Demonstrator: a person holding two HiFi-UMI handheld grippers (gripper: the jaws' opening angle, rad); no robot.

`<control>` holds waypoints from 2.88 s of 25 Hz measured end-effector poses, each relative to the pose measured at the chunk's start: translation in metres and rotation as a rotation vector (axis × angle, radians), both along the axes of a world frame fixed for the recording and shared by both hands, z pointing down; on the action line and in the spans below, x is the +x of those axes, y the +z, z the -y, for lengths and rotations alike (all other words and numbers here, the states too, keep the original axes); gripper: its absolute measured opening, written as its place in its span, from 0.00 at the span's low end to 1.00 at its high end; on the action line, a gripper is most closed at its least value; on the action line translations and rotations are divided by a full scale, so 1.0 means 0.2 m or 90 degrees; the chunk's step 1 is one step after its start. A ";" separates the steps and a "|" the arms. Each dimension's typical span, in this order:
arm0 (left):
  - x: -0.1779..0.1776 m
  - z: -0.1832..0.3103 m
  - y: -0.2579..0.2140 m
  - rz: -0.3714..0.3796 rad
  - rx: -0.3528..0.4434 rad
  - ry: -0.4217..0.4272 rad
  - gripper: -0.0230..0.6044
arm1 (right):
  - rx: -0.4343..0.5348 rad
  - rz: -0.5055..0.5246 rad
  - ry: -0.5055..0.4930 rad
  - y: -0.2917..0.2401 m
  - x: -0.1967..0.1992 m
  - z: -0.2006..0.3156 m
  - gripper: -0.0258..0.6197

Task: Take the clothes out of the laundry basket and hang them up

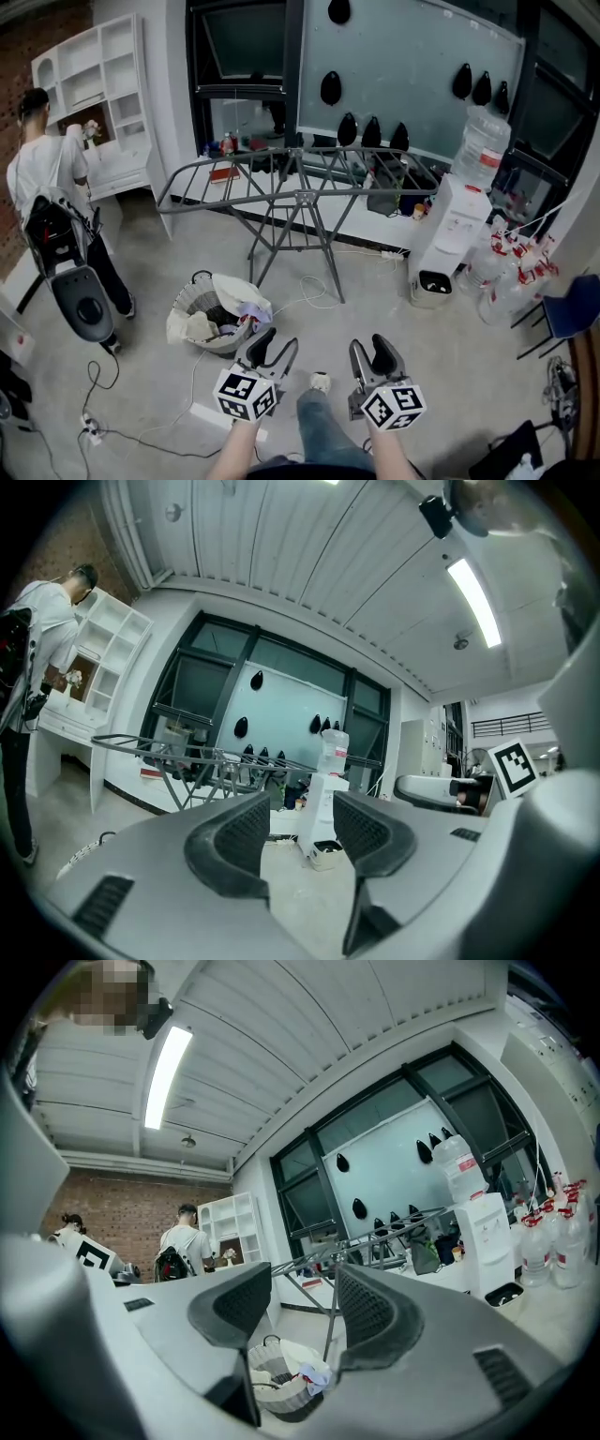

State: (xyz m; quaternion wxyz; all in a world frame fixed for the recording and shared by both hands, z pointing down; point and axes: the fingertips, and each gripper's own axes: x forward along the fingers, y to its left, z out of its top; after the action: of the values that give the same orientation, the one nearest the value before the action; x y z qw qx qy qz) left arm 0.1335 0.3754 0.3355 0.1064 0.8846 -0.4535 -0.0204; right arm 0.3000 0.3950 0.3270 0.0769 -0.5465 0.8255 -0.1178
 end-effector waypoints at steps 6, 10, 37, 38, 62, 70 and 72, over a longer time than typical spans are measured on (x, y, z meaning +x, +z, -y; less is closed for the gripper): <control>-0.06 0.22 -0.02 0.005 0.026 -0.029 0.36 | 0.025 0.001 -0.018 -0.01 -0.03 0.25 0.36; -0.04 0.46 0.00 -0.002 0.017 -0.048 0.36 | 0.014 0.006 -0.009 -0.03 0.01 0.48 0.36; 0.02 2.37 0.15 0.008 -0.067 -0.172 0.36 | -0.028 -0.008 -0.153 0.09 0.04 2.57 0.36; 0.02 2.40 0.14 0.007 -0.067 -0.171 0.36 | -0.028 -0.008 -0.156 0.09 0.03 2.60 0.36; -0.56 2.48 0.18 0.005 -0.075 -0.314 0.36 | -0.030 -0.023 -0.293 0.10 -0.56 2.85 0.36; -1.09 2.09 0.27 -0.009 -0.110 -0.499 0.36 | -0.071 -0.030 -0.468 0.20 -1.19 2.67 0.36; -1.18 2.01 0.31 -0.014 -0.120 -0.527 0.36 | -0.085 -0.039 -0.496 0.25 -1.30 2.62 0.36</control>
State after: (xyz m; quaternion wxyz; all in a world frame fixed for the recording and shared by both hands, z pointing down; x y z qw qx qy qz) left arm -0.1024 -0.0268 0.3984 0.1746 0.6140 -0.7692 -0.0290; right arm 0.0394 -0.1294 0.3773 -0.0340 -0.1998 0.9634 -0.1753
